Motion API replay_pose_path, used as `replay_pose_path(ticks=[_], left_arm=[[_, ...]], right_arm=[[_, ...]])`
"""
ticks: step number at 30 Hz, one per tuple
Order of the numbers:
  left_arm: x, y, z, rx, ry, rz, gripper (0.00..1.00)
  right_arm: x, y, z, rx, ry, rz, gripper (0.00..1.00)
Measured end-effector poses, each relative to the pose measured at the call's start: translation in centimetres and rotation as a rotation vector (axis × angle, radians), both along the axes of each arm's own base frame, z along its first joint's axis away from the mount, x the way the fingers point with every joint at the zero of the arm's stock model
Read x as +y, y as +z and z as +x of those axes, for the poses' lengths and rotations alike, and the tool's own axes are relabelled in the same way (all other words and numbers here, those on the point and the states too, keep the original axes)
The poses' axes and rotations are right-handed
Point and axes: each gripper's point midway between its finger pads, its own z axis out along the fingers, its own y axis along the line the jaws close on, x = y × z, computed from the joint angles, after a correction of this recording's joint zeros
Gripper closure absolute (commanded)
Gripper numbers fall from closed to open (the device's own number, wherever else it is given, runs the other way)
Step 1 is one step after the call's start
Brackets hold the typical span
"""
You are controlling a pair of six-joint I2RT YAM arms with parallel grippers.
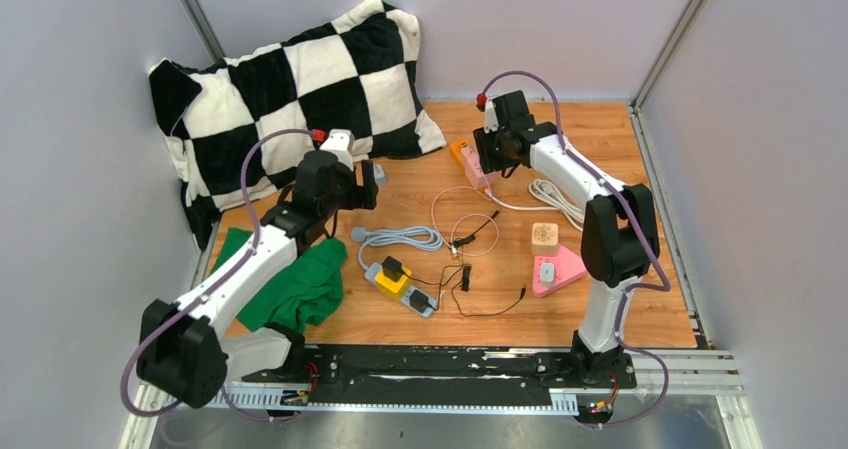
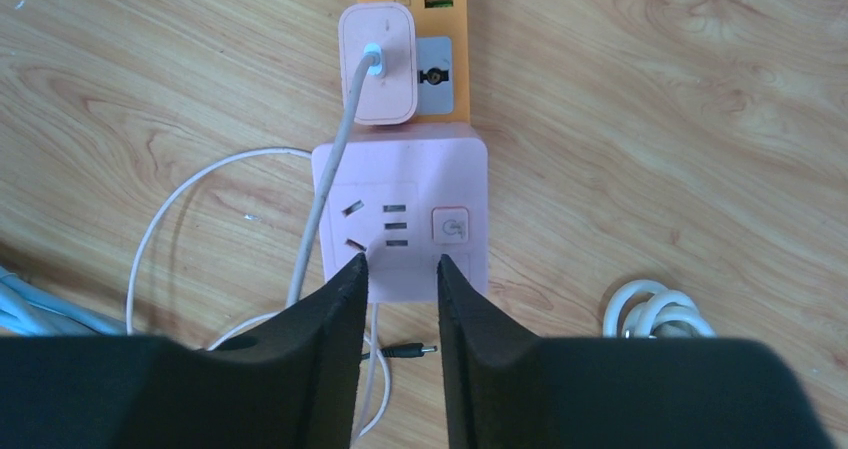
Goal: Insert the plug
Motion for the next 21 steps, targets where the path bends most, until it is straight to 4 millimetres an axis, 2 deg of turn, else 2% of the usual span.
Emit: replay_pose_path(ticks=[3, 5, 8, 14, 21], left_arm=[[0.2, -1.2, 2.1, 0.042, 0.078, -0.024, 0.21], [0.0, -1.7, 4.0, 0.06, 0.116, -0.033, 0.23], [-0.4, -2.9, 6.8, 0.085, 0.161, -0.044, 0.26], [-0.8, -5.9, 11.1, 0.138, 0.222, -0.061, 0.33], [-1.4, -8.1, 14.7, 0.17, 0.243, -0.057, 0.37]], right_arm=[[-0.4, 1.3, -0.5, -0.016, -0.025, 0.011, 0.4], [-0.7, 2.8, -1.1, -0.041, -0.044, 0.026, 0.3], [-1.2, 5.0, -2.3, -0.08, -0.069, 0.052, 0.02], [-2.4, 8.4, -5.2, -0.154, -0.096, 0.102, 0.0], [-2.4, 9.6, -7.9, -0.246, -0.1, 0.228, 0.0]])
